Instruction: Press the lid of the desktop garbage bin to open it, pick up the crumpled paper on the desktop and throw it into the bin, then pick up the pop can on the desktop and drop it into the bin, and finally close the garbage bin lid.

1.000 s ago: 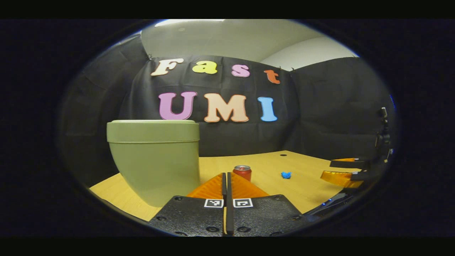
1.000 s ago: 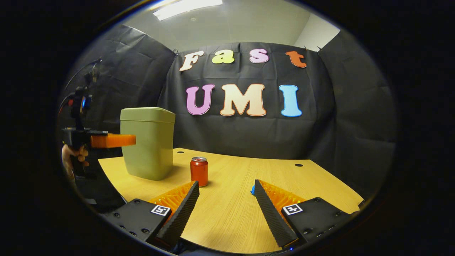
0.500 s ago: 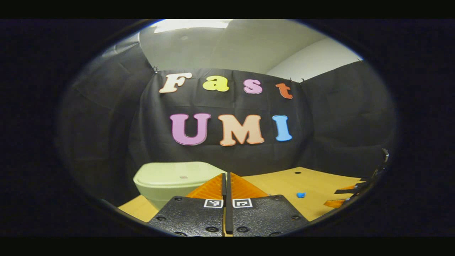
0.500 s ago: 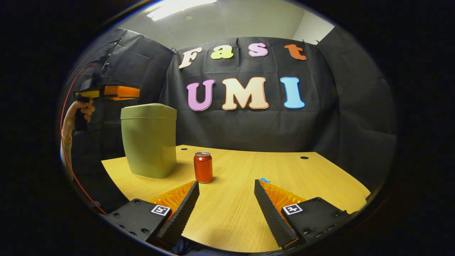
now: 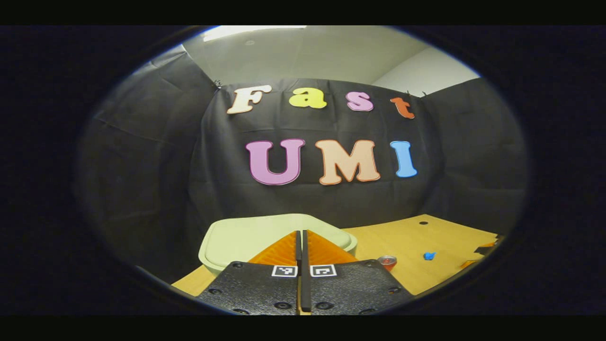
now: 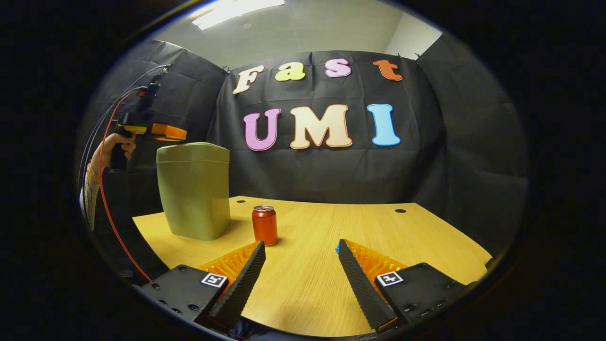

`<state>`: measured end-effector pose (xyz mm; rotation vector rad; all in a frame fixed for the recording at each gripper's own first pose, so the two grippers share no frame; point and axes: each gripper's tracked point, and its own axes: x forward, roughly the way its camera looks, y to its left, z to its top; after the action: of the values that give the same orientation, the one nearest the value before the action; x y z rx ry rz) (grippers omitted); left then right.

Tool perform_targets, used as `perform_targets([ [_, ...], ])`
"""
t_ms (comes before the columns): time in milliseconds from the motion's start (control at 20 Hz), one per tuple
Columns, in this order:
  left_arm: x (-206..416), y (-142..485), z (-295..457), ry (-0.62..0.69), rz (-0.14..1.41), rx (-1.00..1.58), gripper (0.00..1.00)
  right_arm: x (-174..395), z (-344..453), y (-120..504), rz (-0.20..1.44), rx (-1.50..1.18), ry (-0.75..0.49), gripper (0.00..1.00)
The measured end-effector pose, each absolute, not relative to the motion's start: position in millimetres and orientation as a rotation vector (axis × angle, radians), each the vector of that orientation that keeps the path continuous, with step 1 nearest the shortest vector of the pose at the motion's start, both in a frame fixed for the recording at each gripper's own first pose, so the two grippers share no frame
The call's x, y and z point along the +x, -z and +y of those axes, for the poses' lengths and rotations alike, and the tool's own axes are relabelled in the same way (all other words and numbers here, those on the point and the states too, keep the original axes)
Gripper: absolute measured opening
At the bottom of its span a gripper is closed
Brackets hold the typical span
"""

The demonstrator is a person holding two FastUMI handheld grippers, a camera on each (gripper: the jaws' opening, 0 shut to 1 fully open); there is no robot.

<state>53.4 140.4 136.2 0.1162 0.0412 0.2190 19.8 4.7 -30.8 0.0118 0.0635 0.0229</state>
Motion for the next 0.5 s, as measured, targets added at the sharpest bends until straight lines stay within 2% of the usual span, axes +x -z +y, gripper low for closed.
perform_targets([
  [100, 52.3, -124.2, 144.9, -0.221, 0.074, 0.105, 0.0, 19.3, 1.7, 30.2, 0.065, 0.019, -0.018, 0.98],
  [500, 53.5, -124.2, 145.3, -0.211, 0.039, 0.093, 0.0, 18.1, 3.9, 29.4, 0.057, 0.017, -0.022, 0.98],
])
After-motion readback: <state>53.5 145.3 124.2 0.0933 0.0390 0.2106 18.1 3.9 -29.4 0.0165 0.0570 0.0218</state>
